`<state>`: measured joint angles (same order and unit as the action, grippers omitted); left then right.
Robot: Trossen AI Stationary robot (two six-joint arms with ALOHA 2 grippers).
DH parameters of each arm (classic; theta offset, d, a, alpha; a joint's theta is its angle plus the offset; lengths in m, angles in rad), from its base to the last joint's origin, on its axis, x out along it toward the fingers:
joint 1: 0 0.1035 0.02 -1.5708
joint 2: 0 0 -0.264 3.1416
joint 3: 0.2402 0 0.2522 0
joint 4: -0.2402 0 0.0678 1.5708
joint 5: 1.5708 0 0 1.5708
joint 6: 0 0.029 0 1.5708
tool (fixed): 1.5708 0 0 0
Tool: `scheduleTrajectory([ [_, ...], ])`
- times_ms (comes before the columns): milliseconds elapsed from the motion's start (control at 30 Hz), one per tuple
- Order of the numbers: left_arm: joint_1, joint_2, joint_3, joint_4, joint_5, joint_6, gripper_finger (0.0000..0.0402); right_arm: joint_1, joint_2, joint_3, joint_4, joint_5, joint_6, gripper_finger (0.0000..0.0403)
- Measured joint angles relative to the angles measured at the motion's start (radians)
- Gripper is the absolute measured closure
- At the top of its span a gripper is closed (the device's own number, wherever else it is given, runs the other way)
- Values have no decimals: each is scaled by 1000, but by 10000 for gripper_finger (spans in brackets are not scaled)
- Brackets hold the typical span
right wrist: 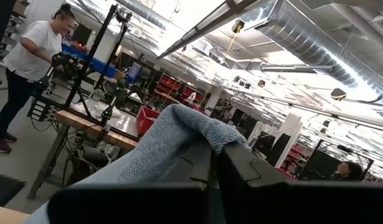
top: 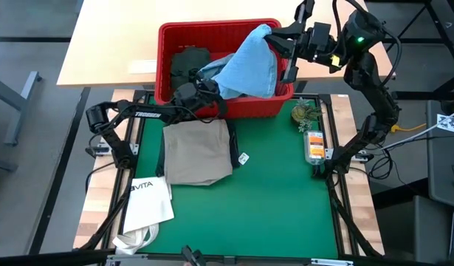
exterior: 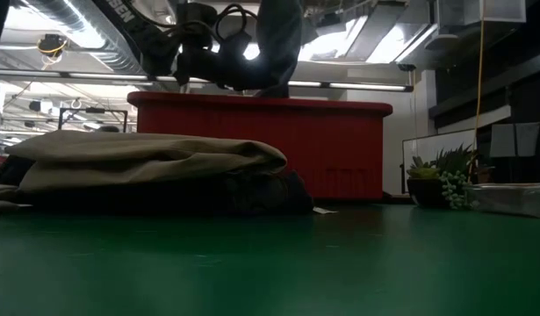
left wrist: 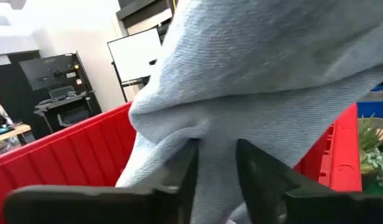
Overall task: Fold Laundry from Bin
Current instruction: Fold the light blue pants
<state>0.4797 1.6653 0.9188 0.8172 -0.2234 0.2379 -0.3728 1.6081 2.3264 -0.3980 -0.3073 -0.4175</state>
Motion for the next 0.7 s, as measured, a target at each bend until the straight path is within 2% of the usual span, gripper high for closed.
scheduleTrajectory([
  [133, 0, 0, 0, -14, 6, -1, 379, 0, 0, 0, -10, 0, 0, 391],
  [200, -4, 0, 0, -25, 6, -9, 394, 0, 0, 0, -20, 0, 0, 391],
  [500, -20, 0, 0, -20, 0, -20, 389, -1, 0, 0, -23, 9, 1, 391],
  [600, -35, 0, 0, -20, -2, -23, 364, -1, 0, 0, -22, 9, 1, 391],
  [700, -51, 0, 0, -20, -29, -26, 319, -1, 0, 0, -23, 9, 0, 391],
])
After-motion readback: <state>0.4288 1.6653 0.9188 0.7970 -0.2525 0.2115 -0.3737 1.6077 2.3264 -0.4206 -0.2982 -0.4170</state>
